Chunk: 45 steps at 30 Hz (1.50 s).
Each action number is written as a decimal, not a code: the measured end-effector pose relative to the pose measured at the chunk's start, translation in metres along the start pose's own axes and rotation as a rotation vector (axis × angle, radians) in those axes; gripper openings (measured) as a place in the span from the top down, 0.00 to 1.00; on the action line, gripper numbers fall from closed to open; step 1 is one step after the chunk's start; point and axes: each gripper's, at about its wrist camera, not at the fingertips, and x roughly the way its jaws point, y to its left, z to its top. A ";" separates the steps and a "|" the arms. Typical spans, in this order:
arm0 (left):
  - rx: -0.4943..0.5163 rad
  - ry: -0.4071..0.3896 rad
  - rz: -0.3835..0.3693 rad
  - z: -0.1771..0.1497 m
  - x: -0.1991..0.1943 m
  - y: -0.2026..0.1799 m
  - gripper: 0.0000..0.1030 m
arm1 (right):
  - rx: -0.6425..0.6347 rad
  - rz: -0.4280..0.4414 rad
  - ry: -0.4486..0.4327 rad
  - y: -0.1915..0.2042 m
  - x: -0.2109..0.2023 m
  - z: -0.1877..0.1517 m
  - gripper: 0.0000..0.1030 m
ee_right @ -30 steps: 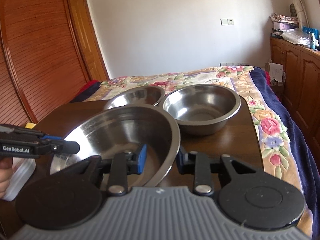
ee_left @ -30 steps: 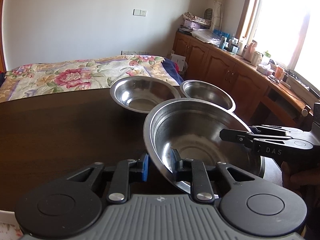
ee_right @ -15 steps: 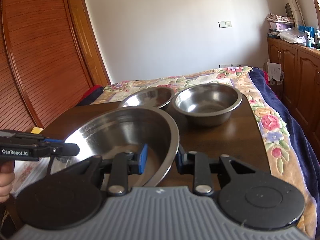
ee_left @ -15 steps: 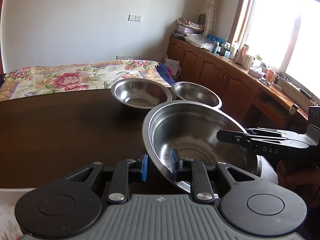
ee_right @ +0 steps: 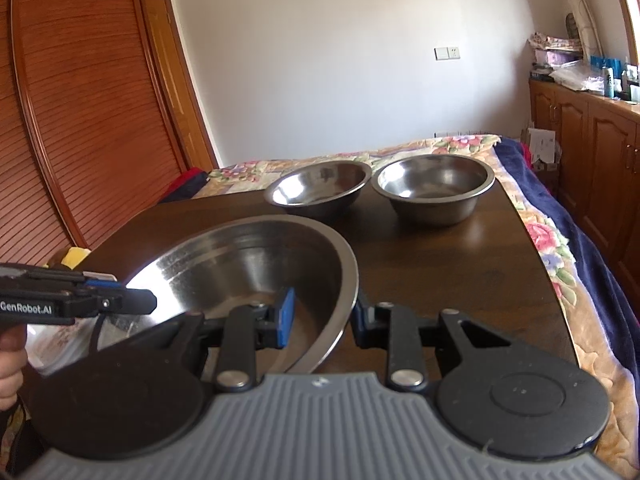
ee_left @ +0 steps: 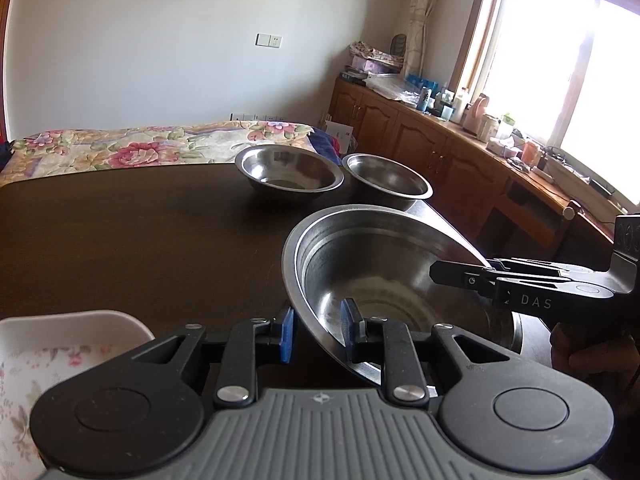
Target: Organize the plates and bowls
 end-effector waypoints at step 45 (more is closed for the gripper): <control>0.016 -0.031 -0.001 -0.028 -0.023 0.014 0.63 | -0.011 -0.057 -0.105 0.021 -0.026 -0.037 0.56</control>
